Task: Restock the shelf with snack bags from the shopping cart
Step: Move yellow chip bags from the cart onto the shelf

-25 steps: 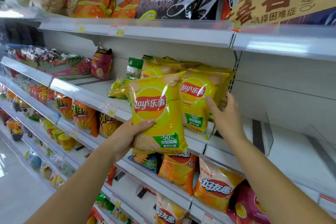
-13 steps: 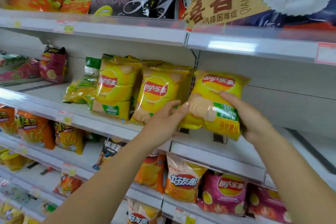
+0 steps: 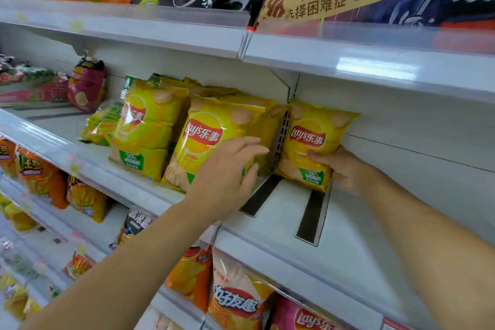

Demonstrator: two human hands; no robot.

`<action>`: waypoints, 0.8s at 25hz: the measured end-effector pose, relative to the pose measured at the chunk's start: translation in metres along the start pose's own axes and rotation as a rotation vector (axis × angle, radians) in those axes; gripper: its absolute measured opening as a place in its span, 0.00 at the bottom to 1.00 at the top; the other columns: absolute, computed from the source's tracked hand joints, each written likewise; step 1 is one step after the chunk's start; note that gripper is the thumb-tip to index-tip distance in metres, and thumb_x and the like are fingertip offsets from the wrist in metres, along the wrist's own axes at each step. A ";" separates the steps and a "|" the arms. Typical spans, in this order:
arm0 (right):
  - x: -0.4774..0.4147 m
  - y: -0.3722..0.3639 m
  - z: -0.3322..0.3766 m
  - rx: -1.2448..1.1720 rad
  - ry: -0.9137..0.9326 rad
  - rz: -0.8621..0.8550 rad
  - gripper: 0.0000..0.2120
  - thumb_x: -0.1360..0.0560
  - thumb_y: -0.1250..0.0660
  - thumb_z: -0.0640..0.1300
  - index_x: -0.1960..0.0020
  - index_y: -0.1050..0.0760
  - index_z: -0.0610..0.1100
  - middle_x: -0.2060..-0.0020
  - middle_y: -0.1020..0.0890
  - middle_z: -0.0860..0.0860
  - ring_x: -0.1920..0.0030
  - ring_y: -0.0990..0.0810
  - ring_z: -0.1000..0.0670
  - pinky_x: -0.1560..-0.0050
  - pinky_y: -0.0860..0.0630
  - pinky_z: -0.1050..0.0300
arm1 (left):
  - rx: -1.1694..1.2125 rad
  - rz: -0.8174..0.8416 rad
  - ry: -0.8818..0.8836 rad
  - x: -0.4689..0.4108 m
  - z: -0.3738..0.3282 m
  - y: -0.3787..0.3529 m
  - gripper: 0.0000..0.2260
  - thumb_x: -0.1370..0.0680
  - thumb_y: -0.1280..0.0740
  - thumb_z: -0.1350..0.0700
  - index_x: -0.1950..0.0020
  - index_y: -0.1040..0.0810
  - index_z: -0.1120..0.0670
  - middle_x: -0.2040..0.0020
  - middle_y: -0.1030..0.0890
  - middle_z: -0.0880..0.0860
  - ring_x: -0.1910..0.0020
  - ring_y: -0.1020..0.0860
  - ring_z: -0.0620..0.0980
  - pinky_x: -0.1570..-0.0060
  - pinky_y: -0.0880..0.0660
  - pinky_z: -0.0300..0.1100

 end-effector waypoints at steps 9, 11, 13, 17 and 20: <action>0.003 0.026 0.001 0.166 -0.106 0.015 0.20 0.24 0.32 0.39 0.33 0.30 0.38 0.40 0.22 0.43 0.42 0.23 0.44 0.42 0.27 0.50 | 0.074 -0.144 0.010 0.020 -0.004 0.023 0.14 0.24 0.38 0.57 0.40 0.20 0.53 0.39 0.21 0.49 0.38 0.25 0.46 0.38 0.33 0.32; 0.004 0.031 -0.003 0.128 -0.122 -0.020 0.21 0.23 0.34 0.38 0.32 0.32 0.36 0.38 0.23 0.41 0.40 0.23 0.43 0.41 0.28 0.50 | 0.072 -0.125 0.028 0.029 0.002 0.028 0.14 0.23 0.39 0.57 0.40 0.21 0.52 0.39 0.21 0.49 0.37 0.25 0.47 0.38 0.33 0.33; 0.006 0.032 -0.007 0.085 -0.121 -0.061 0.21 0.22 0.36 0.36 0.31 0.33 0.35 0.37 0.23 0.40 0.39 0.24 0.42 0.40 0.28 0.49 | 0.061 -0.103 0.051 0.035 0.008 0.031 0.15 0.23 0.40 0.55 0.39 0.21 0.51 0.38 0.21 0.48 0.37 0.26 0.46 0.38 0.36 0.29; -0.001 0.025 -0.004 0.090 -0.018 -0.238 0.34 0.32 0.31 0.33 0.29 0.39 0.41 0.38 0.24 0.42 0.39 0.24 0.42 0.44 0.24 0.44 | 0.067 -0.053 0.052 0.038 0.011 0.023 0.15 0.23 0.40 0.54 0.39 0.22 0.51 0.38 0.22 0.48 0.37 0.26 0.46 0.38 0.34 0.33; 0.000 0.018 -0.007 0.244 0.022 -0.425 0.48 0.35 0.22 0.49 0.26 0.48 0.44 0.36 0.27 0.46 0.37 0.26 0.44 0.38 0.26 0.43 | 0.081 -0.022 0.061 0.040 0.011 0.013 0.15 0.23 0.40 0.55 0.38 0.22 0.50 0.37 0.23 0.48 0.36 0.26 0.47 0.39 0.30 0.40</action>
Point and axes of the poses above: each hand's wrist, its own x-axis away from the middle knuckle, its own y-axis out of the back of the hand, z = x × y, the point moved 8 cm from there along -x, towards the middle knuckle
